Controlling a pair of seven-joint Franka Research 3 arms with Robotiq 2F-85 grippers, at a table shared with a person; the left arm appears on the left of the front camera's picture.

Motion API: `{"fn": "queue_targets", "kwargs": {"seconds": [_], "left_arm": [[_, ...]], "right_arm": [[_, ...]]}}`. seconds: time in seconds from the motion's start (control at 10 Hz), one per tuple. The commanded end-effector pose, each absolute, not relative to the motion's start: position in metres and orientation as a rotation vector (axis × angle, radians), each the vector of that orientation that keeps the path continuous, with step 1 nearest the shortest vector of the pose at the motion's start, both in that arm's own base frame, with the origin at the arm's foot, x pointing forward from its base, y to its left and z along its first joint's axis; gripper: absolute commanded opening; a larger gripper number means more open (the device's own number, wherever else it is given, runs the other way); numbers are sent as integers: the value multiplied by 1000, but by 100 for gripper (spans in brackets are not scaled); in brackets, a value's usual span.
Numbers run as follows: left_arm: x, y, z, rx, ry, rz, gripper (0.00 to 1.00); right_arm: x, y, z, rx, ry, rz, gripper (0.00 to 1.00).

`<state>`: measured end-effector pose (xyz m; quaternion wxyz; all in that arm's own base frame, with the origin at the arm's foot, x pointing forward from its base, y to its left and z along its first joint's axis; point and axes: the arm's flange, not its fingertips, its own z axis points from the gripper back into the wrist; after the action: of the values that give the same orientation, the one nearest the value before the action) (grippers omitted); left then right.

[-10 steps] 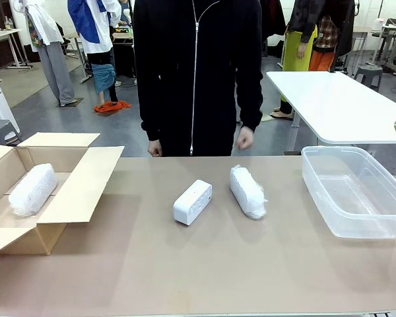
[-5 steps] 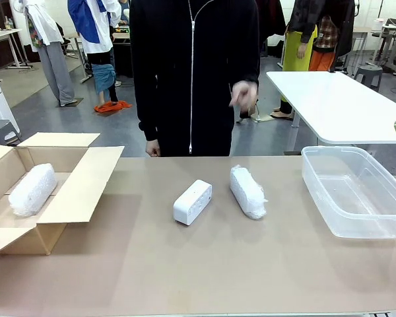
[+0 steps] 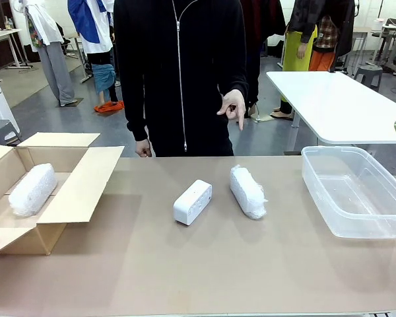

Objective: Separate and place wrapped and unwrapped clocks.
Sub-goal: Pick up the Digital clock indicated by the person.

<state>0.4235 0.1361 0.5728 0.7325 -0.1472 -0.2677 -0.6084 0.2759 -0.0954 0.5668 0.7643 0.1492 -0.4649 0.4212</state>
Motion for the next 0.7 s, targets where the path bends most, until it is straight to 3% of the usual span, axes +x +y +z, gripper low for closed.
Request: {"fn": "queue_targets", "kwargs": {"seconds": [0.0,0.6], "left_arm": [[423,136,573,-332,-598,-1336,100],[423,136,573,-332,-598,-1336,100]], "right_arm": [[279,-95,566,347,-1024,932,100],[279,-95,566,347,-1024,932,100]]}}
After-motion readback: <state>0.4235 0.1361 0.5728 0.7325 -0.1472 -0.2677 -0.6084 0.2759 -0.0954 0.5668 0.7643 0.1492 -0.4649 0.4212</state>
